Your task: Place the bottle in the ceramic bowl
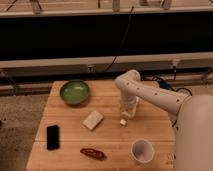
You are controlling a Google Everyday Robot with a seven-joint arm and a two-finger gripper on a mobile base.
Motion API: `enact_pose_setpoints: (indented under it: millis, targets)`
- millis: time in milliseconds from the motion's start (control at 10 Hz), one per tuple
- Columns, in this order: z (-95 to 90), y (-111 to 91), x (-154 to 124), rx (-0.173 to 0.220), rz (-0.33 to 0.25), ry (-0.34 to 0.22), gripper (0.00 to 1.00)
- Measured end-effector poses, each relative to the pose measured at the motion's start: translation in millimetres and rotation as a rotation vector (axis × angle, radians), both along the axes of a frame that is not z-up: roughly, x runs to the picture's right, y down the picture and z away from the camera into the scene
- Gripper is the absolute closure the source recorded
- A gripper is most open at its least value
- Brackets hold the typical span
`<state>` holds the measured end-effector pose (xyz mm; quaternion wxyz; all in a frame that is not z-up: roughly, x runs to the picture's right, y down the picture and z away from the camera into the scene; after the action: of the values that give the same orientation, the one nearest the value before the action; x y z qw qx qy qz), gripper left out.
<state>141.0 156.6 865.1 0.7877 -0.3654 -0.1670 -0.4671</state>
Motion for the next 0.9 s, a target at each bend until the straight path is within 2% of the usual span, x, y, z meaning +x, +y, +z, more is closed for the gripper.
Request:
enact_pose_setpoints:
  millis: [900]
  targets:
    - [-3.9, -16.1, -17.8, 0.023, -0.06, -0.027, 1.0]
